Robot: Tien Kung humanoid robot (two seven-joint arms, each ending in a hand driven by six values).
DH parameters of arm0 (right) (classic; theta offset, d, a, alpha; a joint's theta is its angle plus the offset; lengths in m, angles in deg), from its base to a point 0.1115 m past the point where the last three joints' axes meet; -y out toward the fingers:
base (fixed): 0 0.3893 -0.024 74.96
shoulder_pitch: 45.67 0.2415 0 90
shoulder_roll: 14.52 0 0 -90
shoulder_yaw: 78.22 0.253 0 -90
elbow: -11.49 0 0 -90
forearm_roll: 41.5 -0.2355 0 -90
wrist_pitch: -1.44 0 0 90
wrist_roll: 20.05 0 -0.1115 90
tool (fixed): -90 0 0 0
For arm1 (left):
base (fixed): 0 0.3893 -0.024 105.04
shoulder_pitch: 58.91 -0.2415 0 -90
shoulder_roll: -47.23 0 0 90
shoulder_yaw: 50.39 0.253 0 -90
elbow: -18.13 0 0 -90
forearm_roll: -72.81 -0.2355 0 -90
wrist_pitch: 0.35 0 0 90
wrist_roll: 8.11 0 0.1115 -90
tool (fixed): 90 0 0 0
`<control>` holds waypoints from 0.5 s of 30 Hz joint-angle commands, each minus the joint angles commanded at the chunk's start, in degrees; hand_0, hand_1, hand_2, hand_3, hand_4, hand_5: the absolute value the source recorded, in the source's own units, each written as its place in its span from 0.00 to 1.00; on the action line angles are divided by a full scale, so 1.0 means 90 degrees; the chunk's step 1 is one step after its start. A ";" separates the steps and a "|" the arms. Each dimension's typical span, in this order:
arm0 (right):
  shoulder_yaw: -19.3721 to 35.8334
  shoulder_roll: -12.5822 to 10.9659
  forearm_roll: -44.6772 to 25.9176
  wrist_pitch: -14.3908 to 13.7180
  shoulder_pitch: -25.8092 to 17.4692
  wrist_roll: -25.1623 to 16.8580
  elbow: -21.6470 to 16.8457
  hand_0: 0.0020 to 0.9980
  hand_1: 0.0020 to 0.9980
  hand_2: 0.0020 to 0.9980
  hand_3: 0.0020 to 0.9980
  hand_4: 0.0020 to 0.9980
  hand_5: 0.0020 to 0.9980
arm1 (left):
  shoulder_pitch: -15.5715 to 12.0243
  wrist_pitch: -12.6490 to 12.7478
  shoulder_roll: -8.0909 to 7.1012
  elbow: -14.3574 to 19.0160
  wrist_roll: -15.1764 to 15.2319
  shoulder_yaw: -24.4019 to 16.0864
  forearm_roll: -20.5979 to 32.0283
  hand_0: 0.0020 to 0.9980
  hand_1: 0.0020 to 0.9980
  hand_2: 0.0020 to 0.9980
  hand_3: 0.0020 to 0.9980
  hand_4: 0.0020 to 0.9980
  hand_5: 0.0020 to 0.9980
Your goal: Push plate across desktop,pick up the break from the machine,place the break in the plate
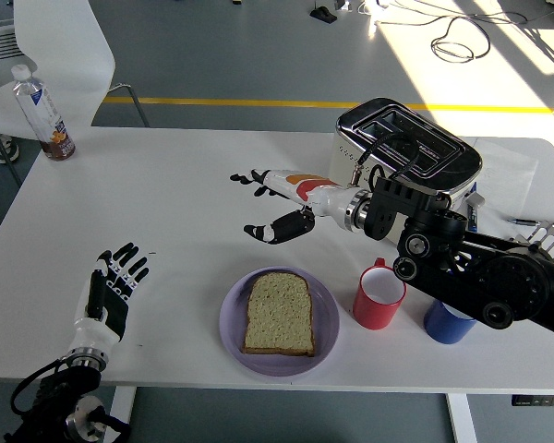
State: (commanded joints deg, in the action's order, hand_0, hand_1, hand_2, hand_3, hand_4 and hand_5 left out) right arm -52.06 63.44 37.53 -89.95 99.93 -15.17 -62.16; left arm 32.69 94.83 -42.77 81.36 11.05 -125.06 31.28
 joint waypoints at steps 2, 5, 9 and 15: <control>0.0317 -0.0070 -0.0244 -0.0084 -0.0079 -0.0165 -0.0254 0.79 0.81 0.91 0.90 0.68 0.34 | 0.0005 -0.0002 0.0000 0.0005 0.0002 -0.0020 -0.0004 0.79 0.77 0.83 0.70 0.41 0.87; 0.0900 -0.0228 -0.0858 -0.0281 -0.0228 -0.0395 -0.0683 0.76 0.76 0.82 0.84 0.61 0.33 | 0.0015 0.0000 0.0000 0.0018 0.0004 -0.0048 -0.0007 0.79 0.76 0.83 0.70 0.41 0.88; 0.1698 -0.0549 -0.1631 -0.0511 -0.0401 -0.0548 -0.1066 0.74 0.74 0.79 0.80 0.58 0.35 | 0.0024 0.0003 0.0000 0.0041 0.0004 -0.0077 -0.0018 0.79 0.76 0.83 0.70 0.41 0.89; 0.3007 -0.1075 -0.2955 -0.0848 -0.0851 -0.0745 -0.1185 0.73 0.73 0.78 0.79 0.58 0.35 | 0.0028 0.0001 0.0000 0.0047 -0.0003 -0.0105 -0.0011 0.79 0.76 0.83 0.70 0.41 0.90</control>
State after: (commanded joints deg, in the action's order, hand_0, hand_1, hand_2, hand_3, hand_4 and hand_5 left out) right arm -25.00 53.77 10.94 -97.58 92.27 -21.87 -72.83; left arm 32.94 94.84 -42.77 81.78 11.02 -126.01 31.18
